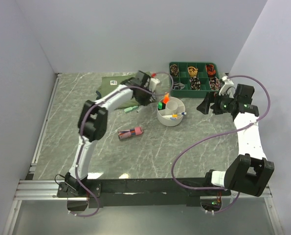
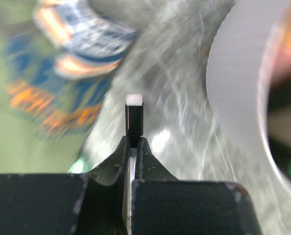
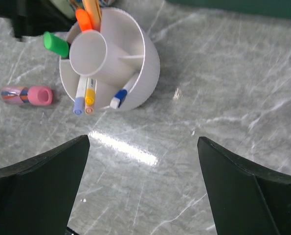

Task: Sort the stationery into containers
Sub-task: Pick up the pen from the center of the board, then place the pen in the storage box.

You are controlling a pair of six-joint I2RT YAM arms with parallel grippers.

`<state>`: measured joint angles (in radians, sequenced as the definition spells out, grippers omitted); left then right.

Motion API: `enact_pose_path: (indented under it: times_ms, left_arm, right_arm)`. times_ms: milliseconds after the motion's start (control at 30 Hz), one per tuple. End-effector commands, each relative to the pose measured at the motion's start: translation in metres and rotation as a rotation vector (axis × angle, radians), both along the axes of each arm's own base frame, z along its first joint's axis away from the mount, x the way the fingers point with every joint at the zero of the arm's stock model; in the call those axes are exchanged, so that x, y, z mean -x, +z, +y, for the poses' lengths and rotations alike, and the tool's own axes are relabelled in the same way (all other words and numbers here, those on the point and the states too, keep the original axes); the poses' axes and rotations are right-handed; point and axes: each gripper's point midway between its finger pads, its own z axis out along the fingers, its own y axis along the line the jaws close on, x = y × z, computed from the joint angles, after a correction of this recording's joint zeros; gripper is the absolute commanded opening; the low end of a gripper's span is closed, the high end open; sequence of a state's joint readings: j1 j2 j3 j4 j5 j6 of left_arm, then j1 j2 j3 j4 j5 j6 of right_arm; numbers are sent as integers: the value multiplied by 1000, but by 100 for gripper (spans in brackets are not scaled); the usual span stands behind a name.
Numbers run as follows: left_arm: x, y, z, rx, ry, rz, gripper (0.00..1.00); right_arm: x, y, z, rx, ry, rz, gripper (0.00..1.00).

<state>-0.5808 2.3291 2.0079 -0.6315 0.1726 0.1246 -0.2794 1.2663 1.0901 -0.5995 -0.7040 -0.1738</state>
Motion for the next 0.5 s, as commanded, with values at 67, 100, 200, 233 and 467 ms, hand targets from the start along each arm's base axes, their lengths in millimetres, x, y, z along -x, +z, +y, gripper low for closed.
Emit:
enact_pose_path:
  times_ms: [67,100,200,233,467]
  left_arm:
    - [23,210,-3,357,-133,-352,1]
    - [36,228,-5,422,-193,-416,1]
    - [80,247,-22,571,-430,-481,1]
    - [85,260,-30,623,-499,-551,1]
    - [108,262,-90,821,-775,-471,1]
  right_arm:
    - [-21,30,2,-7,61,-122,99]
    - [-24,30,2,-13,53,-127,99]
    - [-30,29,4,-48,48,-139,98]
    - [-31,28,7,-57,52,-146,98]
    - [-26,41,8,1,33,-198,97]
